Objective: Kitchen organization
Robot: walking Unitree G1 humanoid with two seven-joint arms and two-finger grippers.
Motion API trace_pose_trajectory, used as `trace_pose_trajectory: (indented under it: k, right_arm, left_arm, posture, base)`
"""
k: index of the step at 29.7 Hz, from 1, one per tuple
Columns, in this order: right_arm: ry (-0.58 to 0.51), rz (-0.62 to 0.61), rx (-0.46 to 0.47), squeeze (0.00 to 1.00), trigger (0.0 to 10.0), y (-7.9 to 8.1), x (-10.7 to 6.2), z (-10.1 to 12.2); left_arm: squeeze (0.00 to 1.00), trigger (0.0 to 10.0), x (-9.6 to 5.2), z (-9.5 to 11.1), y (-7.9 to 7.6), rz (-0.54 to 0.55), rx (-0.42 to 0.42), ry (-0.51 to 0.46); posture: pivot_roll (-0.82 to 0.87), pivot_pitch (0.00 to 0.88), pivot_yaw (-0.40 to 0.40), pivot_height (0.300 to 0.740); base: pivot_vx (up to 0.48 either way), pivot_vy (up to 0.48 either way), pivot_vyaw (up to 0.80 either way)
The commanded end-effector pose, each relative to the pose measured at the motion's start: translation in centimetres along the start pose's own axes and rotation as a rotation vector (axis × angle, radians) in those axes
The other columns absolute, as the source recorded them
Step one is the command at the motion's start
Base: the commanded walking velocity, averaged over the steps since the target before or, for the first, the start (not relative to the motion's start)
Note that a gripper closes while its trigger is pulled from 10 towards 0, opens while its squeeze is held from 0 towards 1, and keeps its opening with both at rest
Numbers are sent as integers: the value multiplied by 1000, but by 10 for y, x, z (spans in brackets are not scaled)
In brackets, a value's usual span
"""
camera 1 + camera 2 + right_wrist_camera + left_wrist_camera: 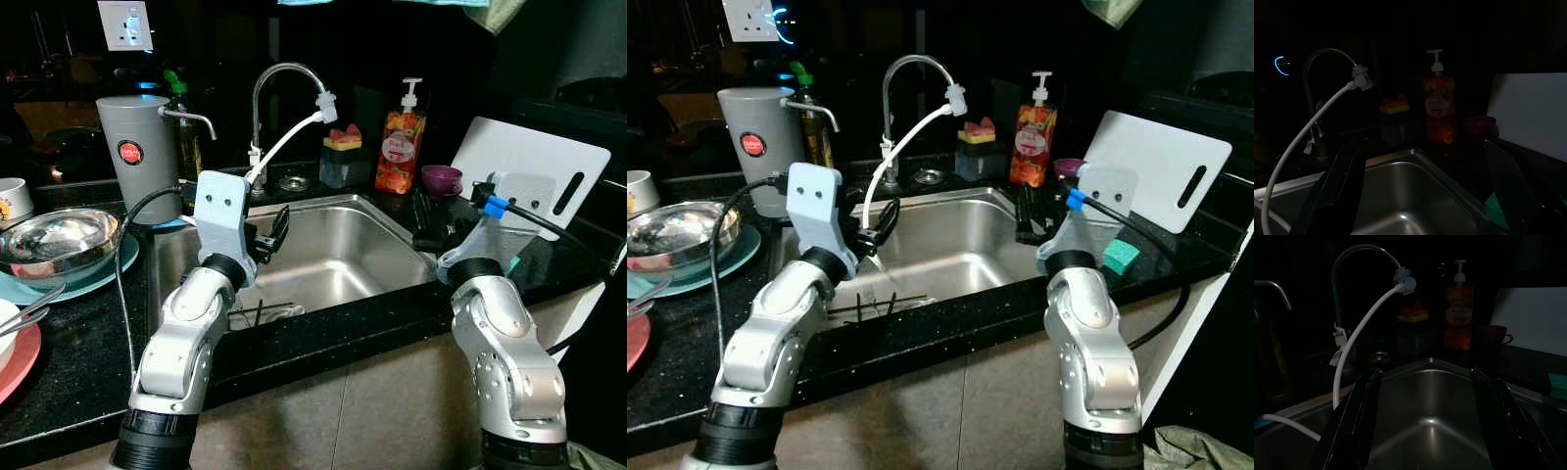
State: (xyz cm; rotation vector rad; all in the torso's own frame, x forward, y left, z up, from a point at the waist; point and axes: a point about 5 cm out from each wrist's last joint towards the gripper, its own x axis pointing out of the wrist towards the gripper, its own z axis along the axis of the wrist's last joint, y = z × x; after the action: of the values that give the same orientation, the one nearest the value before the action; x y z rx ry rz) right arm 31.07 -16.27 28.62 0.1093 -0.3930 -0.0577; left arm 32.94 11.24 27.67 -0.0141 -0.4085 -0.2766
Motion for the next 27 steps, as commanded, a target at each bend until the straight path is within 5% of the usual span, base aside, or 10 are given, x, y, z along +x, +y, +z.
trace_pose_trajectory:
  k: [1, 27]
  right_arm:
    - [-3, 0, -4, 0, 10000, -1, 0, 1]
    - [-9, 12, -14, 0, 10000, -1, 4, 3]
  left_arm:
    - [0, 10000, 2, 1, -4, -23, -16, -6]
    - [0, 10000, 1, 1, -3, -15, -18, -16]
  posture:
    - [13, 0, -41, 740]
    - [20, 0, -61, 740]
  base:
    - [0, 0, 0]
    - [0, 0, 0]
